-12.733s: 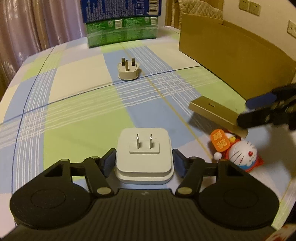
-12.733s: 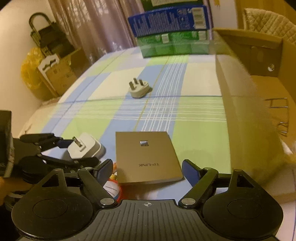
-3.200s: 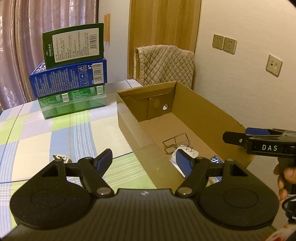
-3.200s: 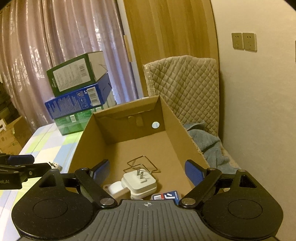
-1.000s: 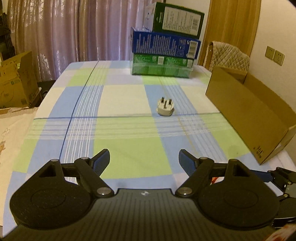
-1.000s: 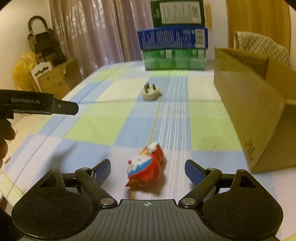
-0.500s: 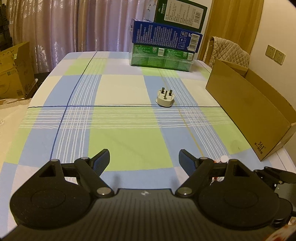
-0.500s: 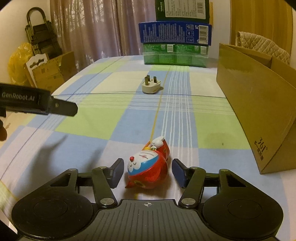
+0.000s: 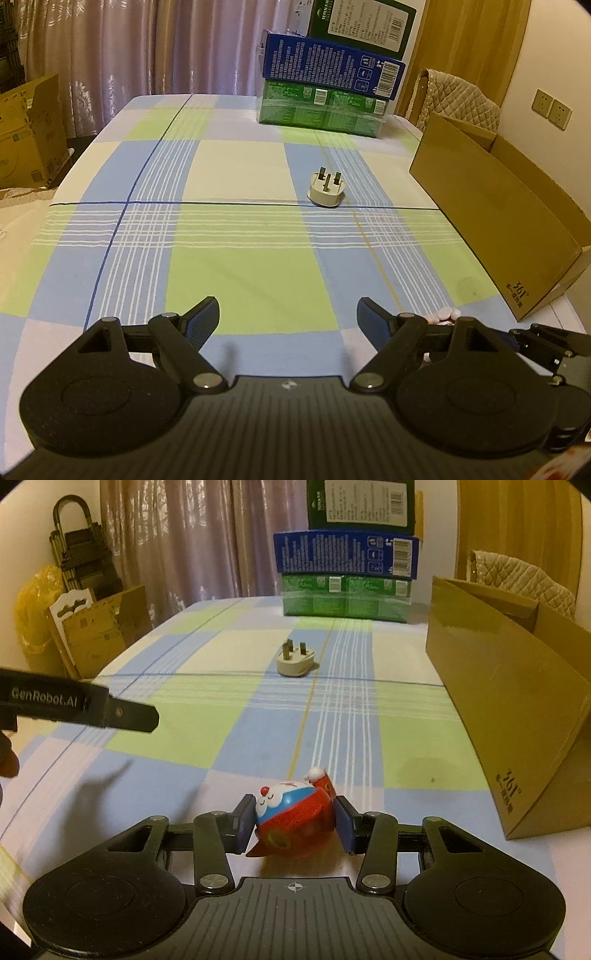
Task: Organize rigid objects
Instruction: 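Grasp the red Doraemon toy with the right tool, then grasp the white three-pin plug with the left tool while the right tool holds the toy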
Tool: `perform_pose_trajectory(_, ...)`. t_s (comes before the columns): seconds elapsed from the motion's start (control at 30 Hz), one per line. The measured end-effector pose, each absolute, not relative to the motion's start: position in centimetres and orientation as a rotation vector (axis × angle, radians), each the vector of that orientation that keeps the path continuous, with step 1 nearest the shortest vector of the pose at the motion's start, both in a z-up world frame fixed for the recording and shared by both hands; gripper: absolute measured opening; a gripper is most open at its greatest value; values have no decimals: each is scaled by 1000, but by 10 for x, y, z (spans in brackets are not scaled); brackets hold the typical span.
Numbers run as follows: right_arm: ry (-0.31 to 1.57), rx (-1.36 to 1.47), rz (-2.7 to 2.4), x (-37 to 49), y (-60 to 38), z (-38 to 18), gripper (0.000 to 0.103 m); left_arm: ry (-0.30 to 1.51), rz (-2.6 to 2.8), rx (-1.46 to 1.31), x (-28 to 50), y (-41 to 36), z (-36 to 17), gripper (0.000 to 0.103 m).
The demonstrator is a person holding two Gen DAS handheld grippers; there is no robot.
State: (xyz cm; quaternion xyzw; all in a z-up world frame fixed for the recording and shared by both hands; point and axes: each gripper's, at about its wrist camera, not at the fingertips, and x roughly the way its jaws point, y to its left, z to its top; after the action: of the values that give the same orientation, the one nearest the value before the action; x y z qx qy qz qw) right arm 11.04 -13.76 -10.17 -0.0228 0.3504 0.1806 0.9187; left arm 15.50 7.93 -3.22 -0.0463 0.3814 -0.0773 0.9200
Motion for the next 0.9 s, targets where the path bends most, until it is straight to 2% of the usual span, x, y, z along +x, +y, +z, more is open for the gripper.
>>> perform_pose_trajectory(0.53,652,-18,366,138,-147,-70,42,760,-187,-77,175,67,-26,79)
perform_pose_trajectory(0.9,635,-28,361,204,-160,-40,42,722,-206,-85,230,55,-24,79)
